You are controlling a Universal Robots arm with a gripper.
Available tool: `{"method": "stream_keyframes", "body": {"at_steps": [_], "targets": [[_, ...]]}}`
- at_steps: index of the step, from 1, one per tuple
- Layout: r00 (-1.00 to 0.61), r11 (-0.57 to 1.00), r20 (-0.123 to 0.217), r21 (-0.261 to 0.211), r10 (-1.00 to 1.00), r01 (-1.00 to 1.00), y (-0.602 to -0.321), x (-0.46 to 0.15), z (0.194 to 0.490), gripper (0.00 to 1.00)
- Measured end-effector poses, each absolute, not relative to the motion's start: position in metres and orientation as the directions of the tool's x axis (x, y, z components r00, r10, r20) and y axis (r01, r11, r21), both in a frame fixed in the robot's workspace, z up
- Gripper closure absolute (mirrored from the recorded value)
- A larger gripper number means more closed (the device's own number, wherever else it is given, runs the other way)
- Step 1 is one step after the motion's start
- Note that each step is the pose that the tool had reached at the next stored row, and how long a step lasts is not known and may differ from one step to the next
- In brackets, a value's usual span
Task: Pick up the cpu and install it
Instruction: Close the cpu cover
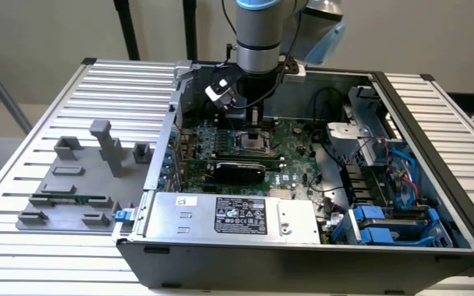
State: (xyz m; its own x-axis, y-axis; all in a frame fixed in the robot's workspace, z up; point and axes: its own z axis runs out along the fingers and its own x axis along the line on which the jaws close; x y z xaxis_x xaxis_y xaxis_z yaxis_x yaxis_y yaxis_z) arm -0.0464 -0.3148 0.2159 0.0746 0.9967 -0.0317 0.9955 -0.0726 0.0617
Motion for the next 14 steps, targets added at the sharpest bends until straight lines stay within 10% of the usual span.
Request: {"method": "stream_keyframes", "body": {"at_steps": [14], "targets": [[0.075,-0.073,-0.032,0.057,0.997,0.996,-0.316,-0.036,0.236,0.89]]}}
